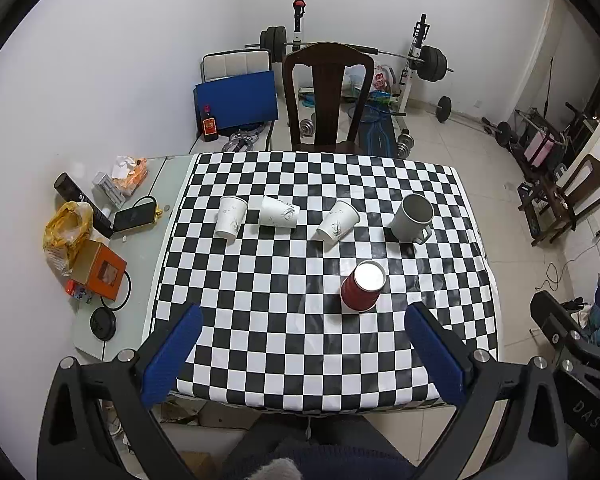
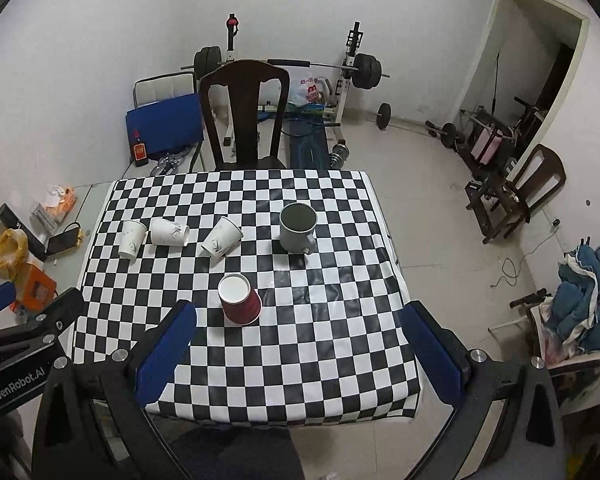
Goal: Flip cup upside down
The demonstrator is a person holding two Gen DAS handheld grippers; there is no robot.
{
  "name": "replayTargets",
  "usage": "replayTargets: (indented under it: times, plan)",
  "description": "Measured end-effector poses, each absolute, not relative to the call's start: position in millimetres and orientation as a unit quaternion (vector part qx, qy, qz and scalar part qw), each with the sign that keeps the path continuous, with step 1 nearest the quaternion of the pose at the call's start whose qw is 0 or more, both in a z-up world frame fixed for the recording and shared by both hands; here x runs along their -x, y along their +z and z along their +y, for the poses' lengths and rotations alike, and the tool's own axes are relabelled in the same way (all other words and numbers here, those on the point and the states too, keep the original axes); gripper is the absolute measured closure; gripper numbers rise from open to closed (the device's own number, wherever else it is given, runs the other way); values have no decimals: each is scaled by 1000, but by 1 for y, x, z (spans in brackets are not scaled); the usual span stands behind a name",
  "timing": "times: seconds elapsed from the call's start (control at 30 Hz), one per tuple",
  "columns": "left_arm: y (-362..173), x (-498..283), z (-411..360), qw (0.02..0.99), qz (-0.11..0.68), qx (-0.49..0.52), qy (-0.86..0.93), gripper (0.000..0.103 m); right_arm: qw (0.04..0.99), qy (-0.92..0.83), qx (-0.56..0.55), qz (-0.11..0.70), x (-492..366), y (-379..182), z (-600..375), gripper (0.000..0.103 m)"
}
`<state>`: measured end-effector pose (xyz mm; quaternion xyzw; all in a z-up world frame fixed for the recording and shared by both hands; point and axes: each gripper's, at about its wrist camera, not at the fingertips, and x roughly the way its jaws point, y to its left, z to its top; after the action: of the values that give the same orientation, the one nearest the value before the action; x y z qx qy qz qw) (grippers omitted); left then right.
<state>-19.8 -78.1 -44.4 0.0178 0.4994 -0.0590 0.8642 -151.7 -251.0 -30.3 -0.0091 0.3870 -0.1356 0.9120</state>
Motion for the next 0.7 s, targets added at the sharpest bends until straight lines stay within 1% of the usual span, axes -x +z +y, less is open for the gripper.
replayTargets:
  times: [0.7]
  plan:
    - [-40,29,-76,865,498,-19,-56,0,909,-121,4,398,158,-24,-259,0]
